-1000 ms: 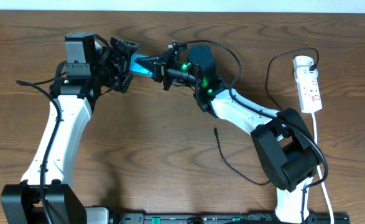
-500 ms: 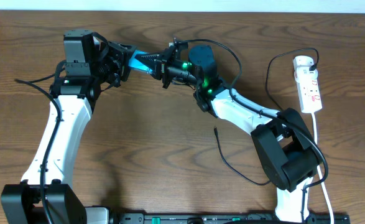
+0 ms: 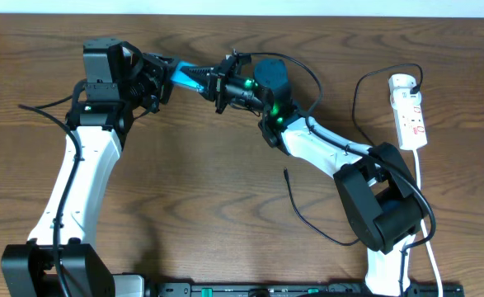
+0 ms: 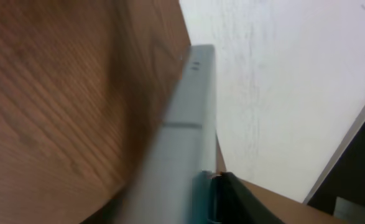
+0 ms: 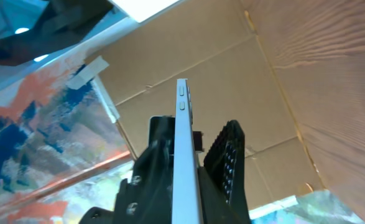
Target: Plug charger to phone and switch on socket
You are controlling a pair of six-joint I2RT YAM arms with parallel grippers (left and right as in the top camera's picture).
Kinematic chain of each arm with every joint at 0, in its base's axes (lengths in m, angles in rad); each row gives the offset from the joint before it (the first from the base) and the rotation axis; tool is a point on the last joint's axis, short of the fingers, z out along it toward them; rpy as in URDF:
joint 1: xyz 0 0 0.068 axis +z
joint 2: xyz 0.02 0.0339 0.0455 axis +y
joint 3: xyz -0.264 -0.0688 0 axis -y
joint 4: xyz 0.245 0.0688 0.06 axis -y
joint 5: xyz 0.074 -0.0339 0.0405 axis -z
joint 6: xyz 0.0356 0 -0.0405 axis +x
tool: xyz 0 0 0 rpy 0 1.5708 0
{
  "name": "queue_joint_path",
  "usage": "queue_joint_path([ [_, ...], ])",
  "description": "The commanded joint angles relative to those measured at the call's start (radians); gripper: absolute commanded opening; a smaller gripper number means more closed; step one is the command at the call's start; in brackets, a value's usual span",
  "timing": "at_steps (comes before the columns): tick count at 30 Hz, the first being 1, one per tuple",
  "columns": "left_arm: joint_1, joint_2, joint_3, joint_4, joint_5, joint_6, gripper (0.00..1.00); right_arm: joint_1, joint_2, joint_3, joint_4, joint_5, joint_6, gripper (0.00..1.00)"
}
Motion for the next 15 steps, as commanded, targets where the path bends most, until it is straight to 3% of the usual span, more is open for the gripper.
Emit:
queue_joint_path([
  [1, 0.006, -0.016, 0.0, 0.012, -0.013, 0.002, 0.3, -0.002, -0.011, 0.01, 0.016, 0.028, 0.02, 0.01],
  [12, 0.006, -0.016, 0.0, 0.011, -0.014, 0.002, 0.19, -0.003, -0.011, 0.01, 0.024, 0.022, 0.02, 0.01],
  [15, 0.006, -0.016, 0.0, 0.011, -0.014, 0.003, 0.1, -0.002, -0.011, 0.01, 0.023, 0.016, 0.02, 0.01],
])
